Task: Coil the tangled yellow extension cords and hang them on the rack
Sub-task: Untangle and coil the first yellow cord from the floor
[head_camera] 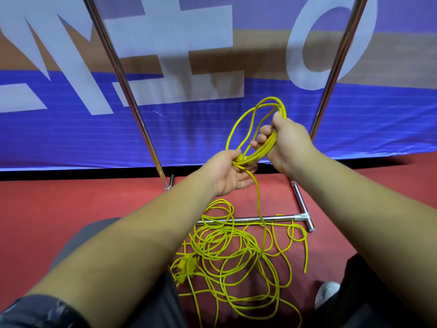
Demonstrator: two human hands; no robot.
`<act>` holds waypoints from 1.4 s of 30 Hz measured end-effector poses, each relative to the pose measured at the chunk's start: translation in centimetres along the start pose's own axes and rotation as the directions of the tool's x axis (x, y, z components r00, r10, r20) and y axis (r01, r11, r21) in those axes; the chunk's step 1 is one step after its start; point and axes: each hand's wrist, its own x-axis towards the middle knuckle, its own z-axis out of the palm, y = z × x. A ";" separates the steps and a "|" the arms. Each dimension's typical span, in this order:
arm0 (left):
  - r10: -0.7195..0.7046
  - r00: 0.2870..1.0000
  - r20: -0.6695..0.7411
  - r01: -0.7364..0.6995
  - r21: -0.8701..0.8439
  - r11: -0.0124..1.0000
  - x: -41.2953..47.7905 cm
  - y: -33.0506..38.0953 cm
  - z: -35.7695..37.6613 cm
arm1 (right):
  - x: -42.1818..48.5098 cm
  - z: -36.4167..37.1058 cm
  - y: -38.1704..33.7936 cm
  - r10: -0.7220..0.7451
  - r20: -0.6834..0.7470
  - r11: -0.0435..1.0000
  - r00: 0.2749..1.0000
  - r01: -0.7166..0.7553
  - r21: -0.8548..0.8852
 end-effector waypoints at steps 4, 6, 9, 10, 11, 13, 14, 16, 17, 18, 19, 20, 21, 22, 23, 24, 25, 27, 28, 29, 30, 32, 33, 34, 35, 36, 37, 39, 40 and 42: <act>0.074 0.988 -0.139 -0.079 -0.033 0.996 0.3 1.3 -1.0 | -0.2 -0.1 0.3 0.090 -0.123 0.955 0.988 -0.121 -0.271; 0.121 0.973 -0.199 -0.130 -0.029 0.991 0.5 1.7 -1.3 | -0.2 -0.9 0.5 0.144 -0.156 0.844 0.977 -0.203 -0.497; 0.198 0.956 -0.216 -0.194 0.039 0.980 0.5 2.1 -1.4 | 0.1 -1.9 0.8 0.220 -0.224 0.616 0.949 -0.313 -0.723; 0.214 0.953 -0.214 -0.204 0.066 0.977 0.4 2.2 -1.4 | 0.2 -2.0 0.8 0.213 -0.239 0.483 0.947 -0.314 -0.817; 0.226 0.950 -0.213 -0.209 0.099 0.973 0.4 2.3 -1.3 | 0.1 -2.0 0.7 0.169 -0.248 0.258 0.954 -0.285 -0.923; 0.249 0.943 -0.219 -0.216 0.163 0.963 0.4 2.4 -1.1 | 0.1 -1.8 0.6 0.024 -0.194 -0.184 0.981 -0.187 -0.965; 0.257 0.940 -0.224 -0.217 0.186 0.958 0.3 2.5 -1.0 | -0.1 -1.6 0.7 -0.010 -0.131 -0.227 0.991 -0.130 -0.965; 0.261 0.939 -0.224 -0.210 0.227 0.951 0.3 2.7 -1.0 | -0.4 -1.2 0.9 0.081 0.070 -0.075 0.994 0.076 -0.994; 0.257 0.940 -0.224 -0.203 0.238 0.950 0.3 2.9 -1.1 | -0.7 -1.0 1.2 0.184 0.195 0.042 0.964 0.190 -0.981; 0.249 0.941 -0.230 -0.193 0.241 0.951 0.3 3.0 -1.3 | -1.0 -0.9 1.6 0.277 0.286 0.113 0.917 0.264 -0.958; 0.241 0.941 -0.237 -0.184 0.236 0.954 0.3 3.2 -1.5 | -1.2 -1.0 2.0 0.340 0.347 0.131 0.874 0.321 -0.938; 0.227 0.943 -0.245 -0.169 0.235 0.957 0.4 3.3 -1.8 | -1.2 -1.1 2.5 0.371 0.368 0.129 0.853 0.345 -0.930; 0.206 0.946 -0.248 -0.148 0.236 0.960 0.5 3.3 -2.0 | -1.3 -1.3 2.9 0.384 0.380 0.135 0.842 0.356 -0.925; 0.178 0.952 -0.247 -0.120 0.236 0.964 0.4 3.3 -2.1 | -1.1 -1.5 3.3 0.374 0.392 0.137 0.840 0.368 -0.920; 0.144 0.961 -0.235 -0.088 0.232 0.969 0.4 3.4 -2.3 | -1.0 -1.7 3.8 0.365 0.409 0.151 0.836 0.380 -0.912; 0.106 0.971 -0.215 -0.056 0.226 0.973 0.4 3.5 -2.5 | -1.0 -1.8 4.1 0.368 0.417 0.179 0.831 0.376 -0.909; 0.066 0.980 -0.186 -0.026 0.209 0.978 0.5 3.7 -2.7 | -1.0 -1.9 4.2 0.377 0.417 0.226 0.827 0.355 -0.907; -0.007 0.992 -0.124 0.022 0.117 0.993 0.5 4.1 -3.2 | -0.9 -1.8 4.3 0.385 0.405 0.338 0.829 0.281 -0.898; -0.024 0.995 -0.100 0.030 0.054 0.998 0.5 4.3 -3.4 | -0.8 -1.7 4.2 0.372 0.391 0.387 0.842 0.242 -0.890; -0.028 0.997 -0.076 0.027 -0.004 1.000 0.4 4.4 -3.6 | -0.7 -1.7 4.1 0.352 0.373 0.431 0.859 0.205 -0.879; -0.020 0.997 -0.071 0.018 -0.024 1.000 0.0 4.5 -3.6 | -0.6 -1.6 4.0 0.332 0.353 0.470 0.875 0.171 -0.866; -0.012 0.996 -0.089 0.017 0.054 0.998 -0.5 4.3 -3.8 | -0.4 -1.5 3.7 0.299 0.302 0.553 0.905 0.094 -0.828; -0.021 0.995 -0.094 0.034 0.141 0.989 -0.6 4.1 -4.0 | -0.2 -1.4 3.6 0.282 0.273 0.597 0.920 0.055 -0.800; -0.042 0.995 -0.087 0.063 0.254 0.965 -0.8 3.8 -4.1 | -0.1 -1.3 3.4 0.265 0.243 0.644 0.933 0.016 -0.764; -0.078 0.996 -0.051 0.091 0.387 0.918 -1.0 3.3 -4.1 | 0.0 -1.2 3.2 0.249 0.218 0.698 0.944 -0.019 -0.716; -0.117 0.993 -0.003 0.100 0.535 0.839 -1.2 2.7 -4.0 | 0.1 -1.0 3.0 0.238 0.197 0.755 0.951 -0.053 -0.654; -0.154 0.987 0.049 0.083 0.662 0.745 -1.4 2.0 -3.9 | 0.2 -0.8 2.7 0.231 0.179 0.812 0.956 -0.088 -0.577; -0.208 0.966 0.153 0.002 0.801 0.599 -1.5 0.5 -3.7 | 0.4 -0.6 1.9 0.219 0.160 0.888 0.962 -0.129 -0.441; -0.217 0.954 0.207 -0.044 0.811 0.583 -1.4 -0.1 -3.6 | 0.4 -0.6 1.4 0.212 0.160 0.903 0.964 -0.131 -0.409; -0.193 0.934 0.300 -0.125 0.783 0.609 -1.2 -0.8 -3.2 | 0.4 -0.7 0.4 0.209 0.184 0.914 0.961 -0.125 -0.386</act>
